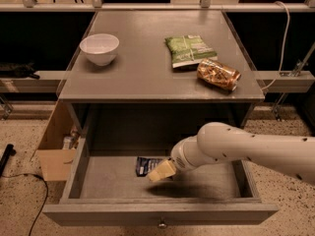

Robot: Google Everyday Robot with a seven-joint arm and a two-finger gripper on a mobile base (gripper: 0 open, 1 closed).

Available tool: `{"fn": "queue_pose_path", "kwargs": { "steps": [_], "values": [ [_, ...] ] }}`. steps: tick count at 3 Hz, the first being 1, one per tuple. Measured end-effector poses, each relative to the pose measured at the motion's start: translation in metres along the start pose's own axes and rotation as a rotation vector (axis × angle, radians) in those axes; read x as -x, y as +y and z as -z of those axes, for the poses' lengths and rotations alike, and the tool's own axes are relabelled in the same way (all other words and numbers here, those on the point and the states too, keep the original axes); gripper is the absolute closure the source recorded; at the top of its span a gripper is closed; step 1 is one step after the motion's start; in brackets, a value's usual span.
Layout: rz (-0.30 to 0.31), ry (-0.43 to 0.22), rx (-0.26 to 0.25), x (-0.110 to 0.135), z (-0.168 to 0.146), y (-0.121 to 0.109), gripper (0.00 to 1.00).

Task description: Pick rxbar blueberry from top drawer and place on counter

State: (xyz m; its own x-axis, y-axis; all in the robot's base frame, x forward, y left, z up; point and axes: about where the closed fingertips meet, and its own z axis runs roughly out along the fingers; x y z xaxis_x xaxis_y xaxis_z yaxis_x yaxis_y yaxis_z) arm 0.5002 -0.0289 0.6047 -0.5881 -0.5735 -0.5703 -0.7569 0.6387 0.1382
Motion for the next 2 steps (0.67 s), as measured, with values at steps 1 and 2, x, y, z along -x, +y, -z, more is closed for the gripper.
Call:
{"fn": "queue_pose_path", "kwargs": {
  "steps": [1,2],
  "values": [
    [0.000,0.000,0.000,0.0000,0.0000,0.0000,0.00],
    [0.000,0.000,0.000,0.0000,0.0000,0.0000,0.18]
  ]
}}
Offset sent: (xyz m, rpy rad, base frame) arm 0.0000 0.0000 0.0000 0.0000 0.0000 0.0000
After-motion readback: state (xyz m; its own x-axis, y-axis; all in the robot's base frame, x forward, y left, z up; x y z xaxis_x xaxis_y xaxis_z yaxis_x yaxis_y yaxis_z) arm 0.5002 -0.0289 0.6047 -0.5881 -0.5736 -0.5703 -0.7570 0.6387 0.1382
